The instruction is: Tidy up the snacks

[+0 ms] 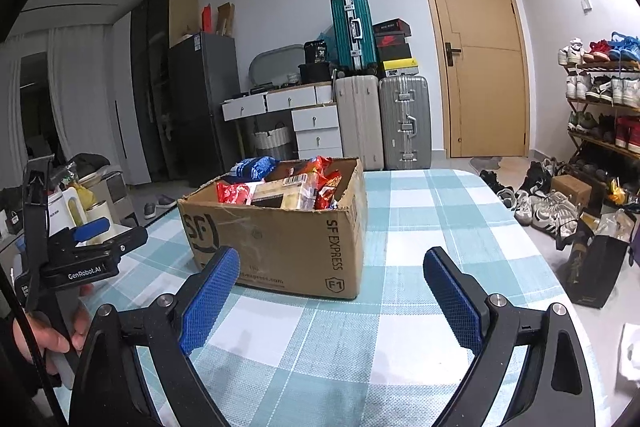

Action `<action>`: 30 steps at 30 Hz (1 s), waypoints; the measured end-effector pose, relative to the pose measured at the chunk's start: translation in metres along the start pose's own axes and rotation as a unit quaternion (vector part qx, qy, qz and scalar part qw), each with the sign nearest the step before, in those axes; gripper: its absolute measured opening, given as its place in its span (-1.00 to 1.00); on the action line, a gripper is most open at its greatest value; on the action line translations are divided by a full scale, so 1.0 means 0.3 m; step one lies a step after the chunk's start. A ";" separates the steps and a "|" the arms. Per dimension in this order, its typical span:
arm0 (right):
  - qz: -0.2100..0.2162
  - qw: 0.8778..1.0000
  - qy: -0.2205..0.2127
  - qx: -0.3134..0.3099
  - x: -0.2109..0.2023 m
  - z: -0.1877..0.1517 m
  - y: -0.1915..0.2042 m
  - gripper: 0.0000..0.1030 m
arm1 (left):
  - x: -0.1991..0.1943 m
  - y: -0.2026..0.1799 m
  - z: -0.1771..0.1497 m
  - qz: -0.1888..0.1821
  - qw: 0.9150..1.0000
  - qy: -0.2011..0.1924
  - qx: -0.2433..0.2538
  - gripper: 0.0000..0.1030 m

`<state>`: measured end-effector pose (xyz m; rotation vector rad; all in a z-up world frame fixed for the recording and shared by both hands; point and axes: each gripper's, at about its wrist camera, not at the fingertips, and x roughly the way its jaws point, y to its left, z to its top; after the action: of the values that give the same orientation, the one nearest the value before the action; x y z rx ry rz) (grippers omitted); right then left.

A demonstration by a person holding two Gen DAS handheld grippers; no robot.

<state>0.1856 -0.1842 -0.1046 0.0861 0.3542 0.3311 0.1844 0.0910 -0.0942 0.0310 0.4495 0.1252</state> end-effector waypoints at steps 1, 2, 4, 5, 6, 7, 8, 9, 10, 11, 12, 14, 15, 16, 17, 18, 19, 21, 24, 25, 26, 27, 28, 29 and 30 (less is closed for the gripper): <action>-0.001 1.000 -0.001 -0.003 -0.002 0.000 0.005 0.89 | 0.001 -0.010 0.000 0.001 1.000 -0.002 0.008 0.98; -0.003 1.000 0.000 -0.007 -0.002 0.000 0.012 0.91 | 0.000 -0.019 0.000 0.005 1.000 -0.005 0.014 0.98; -0.005 1.000 -0.001 -0.016 -0.004 -0.002 0.024 0.92 | -0.002 -0.027 0.000 0.007 1.000 -0.011 0.019 0.98; -0.006 1.000 -0.004 -0.022 -0.004 -0.004 0.030 0.92 | -0.007 -0.029 0.001 0.006 1.000 -0.015 0.019 0.98; -0.005 1.000 -0.007 -0.025 -0.010 -0.005 0.036 0.93 | -0.006 -0.025 -0.002 0.006 1.000 -0.020 0.017 0.98; -0.004 1.000 -0.010 -0.029 -0.014 -0.006 0.040 0.94 | -0.012 -0.022 0.000 0.006 1.000 -0.023 0.013 0.98; -0.003 0.999 -0.012 -0.033 -0.015 -0.008 0.044 0.95 | -0.015 -0.018 0.001 0.007 1.000 -0.024 0.009 0.98; -0.003 0.999 -0.013 -0.035 -0.018 -0.010 0.045 0.96 | -0.010 -0.010 0.000 0.009 1.000 -0.025 0.003 0.98; -0.004 0.999 -0.014 -0.036 -0.020 -0.011 0.047 0.96 | -0.018 -0.006 0.001 0.008 1.000 -0.026 -0.001 0.98; -0.005 0.999 -0.015 -0.037 -0.022 -0.012 0.048 0.96 | -0.016 0.000 0.001 0.005 1.000 -0.028 -0.005 0.98; -0.005 0.999 -0.016 -0.039 -0.024 -0.012 0.049 0.96 | -0.033 0.002 0.000 0.006 0.999 -0.031 -0.008 0.98; -0.005 0.999 -0.018 -0.042 -0.025 -0.014 0.053 0.97 | -0.049 0.009 0.000 0.006 0.999 -0.041 -0.013 0.98; -0.005 0.999 -0.019 -0.043 -0.029 -0.014 0.055 0.97 | -0.054 0.011 -0.002 0.006 0.999 -0.046 -0.015 0.98; -0.005 0.999 -0.019 -0.045 -0.030 -0.013 0.057 0.97 | -0.060 0.013 -0.003 0.005 0.999 -0.052 -0.016 0.98; -0.005 0.999 -0.019 -0.046 -0.030 -0.014 0.057 0.97 | -0.065 0.014 -0.003 0.005 0.998 -0.054 -0.017 0.98; -0.005 0.999 -0.020 -0.046 -0.031 -0.014 0.057 0.97 | -0.064 0.015 -0.004 0.006 0.998 -0.055 -0.019 0.98; -0.005 0.999 -0.019 -0.046 -0.030 -0.014 0.057 0.97 | -0.061 0.016 -0.004 0.006 0.998 -0.054 -0.019 0.98; -0.005 0.999 -0.020 -0.046 -0.031 -0.015 0.057 0.97 | -0.056 0.014 -0.002 0.007 0.998 -0.053 -0.019 0.98; -0.005 0.999 -0.020 -0.046 -0.030 -0.015 0.057 0.97 | -0.056 0.015 -0.001 0.006 0.998 -0.054 -0.020 0.98; -0.005 0.999 -0.020 -0.046 -0.030 -0.015 0.057 0.98 | -0.049 0.015 -0.002 0.006 0.998 -0.056 -0.022 0.98; -0.005 0.999 -0.020 -0.046 -0.029 -0.015 0.057 0.98 | -0.048 0.016 -0.002 0.006 0.998 -0.057 -0.023 0.98; -0.005 0.999 -0.020 -0.046 -0.030 -0.015 0.057 0.98 | -0.046 0.016 -0.001 0.006 0.998 -0.057 -0.024 0.98; -0.005 0.999 -0.020 -0.046 -0.030 -0.015 0.057 0.98 | -0.045 0.016 -0.003 0.007 0.998 -0.057 -0.024 0.98; -0.005 0.999 -0.020 -0.046 -0.030 -0.015 0.057 0.98 | -0.054 0.018 -0.003 0.007 0.998 -0.057 -0.023 0.98; -0.005 0.999 -0.020 -0.046 -0.030 -0.015 0.057 0.98 | -0.055 0.019 -0.003 0.006 0.998 -0.058 -0.023 0.98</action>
<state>0.1708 -0.1710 -0.1035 0.0008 0.2998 0.3345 0.1686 0.0946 -0.0876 -0.0039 0.3314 0.1454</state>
